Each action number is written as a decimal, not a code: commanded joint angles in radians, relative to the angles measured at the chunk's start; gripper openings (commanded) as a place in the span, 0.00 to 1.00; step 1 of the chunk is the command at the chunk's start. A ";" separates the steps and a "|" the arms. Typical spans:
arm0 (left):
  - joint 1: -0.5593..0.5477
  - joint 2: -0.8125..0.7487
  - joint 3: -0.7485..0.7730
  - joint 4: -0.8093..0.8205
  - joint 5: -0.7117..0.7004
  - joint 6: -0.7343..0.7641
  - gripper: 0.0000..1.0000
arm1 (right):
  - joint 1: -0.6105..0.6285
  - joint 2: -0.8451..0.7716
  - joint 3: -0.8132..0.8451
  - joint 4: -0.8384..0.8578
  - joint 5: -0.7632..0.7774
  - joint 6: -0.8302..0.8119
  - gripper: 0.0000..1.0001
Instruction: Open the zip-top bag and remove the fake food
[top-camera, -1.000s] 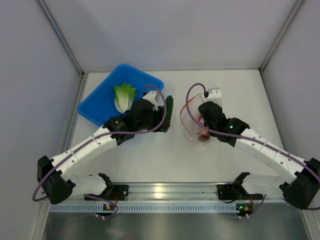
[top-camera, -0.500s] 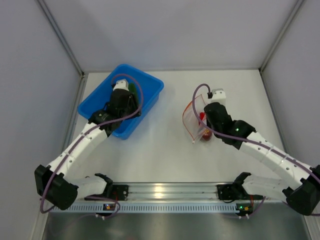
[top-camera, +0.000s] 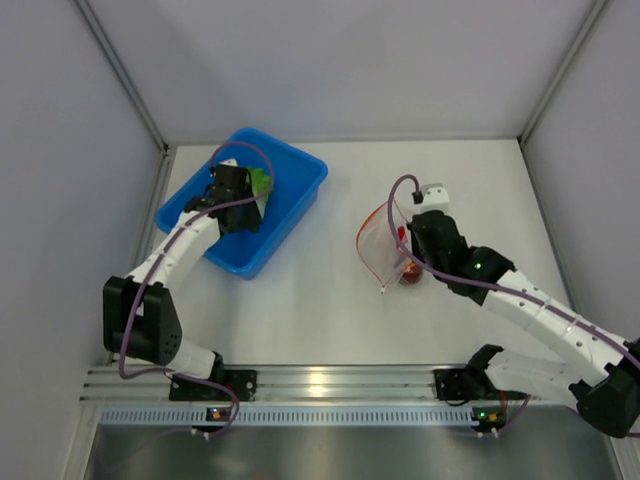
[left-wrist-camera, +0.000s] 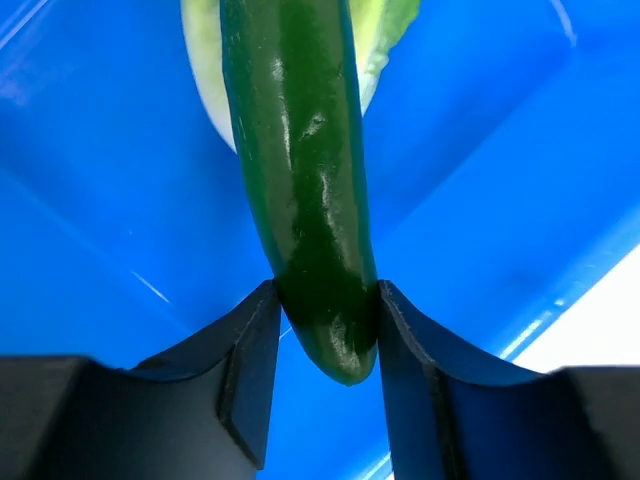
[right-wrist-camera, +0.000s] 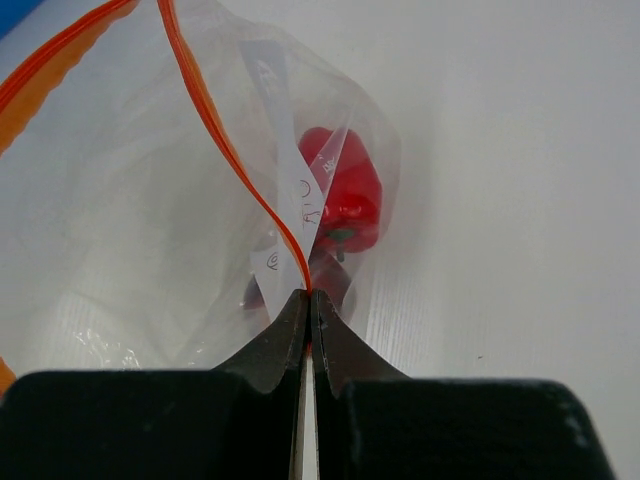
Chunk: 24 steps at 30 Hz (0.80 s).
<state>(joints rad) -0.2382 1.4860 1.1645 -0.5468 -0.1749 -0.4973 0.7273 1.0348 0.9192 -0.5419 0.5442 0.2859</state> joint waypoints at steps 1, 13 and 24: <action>0.002 -0.023 0.072 0.016 0.008 0.022 0.47 | -0.017 -0.018 -0.011 0.066 -0.081 -0.017 0.00; 0.002 -0.147 0.047 0.016 0.073 0.023 0.98 | -0.028 -0.004 -0.026 0.105 -0.158 0.044 0.00; -0.203 -0.254 0.095 0.045 0.229 -0.058 0.98 | -0.028 -0.024 -0.005 0.100 -0.191 0.078 0.00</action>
<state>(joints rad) -0.3412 1.2778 1.2041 -0.5461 0.0330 -0.5255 0.7101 1.0351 0.8902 -0.4786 0.3786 0.3332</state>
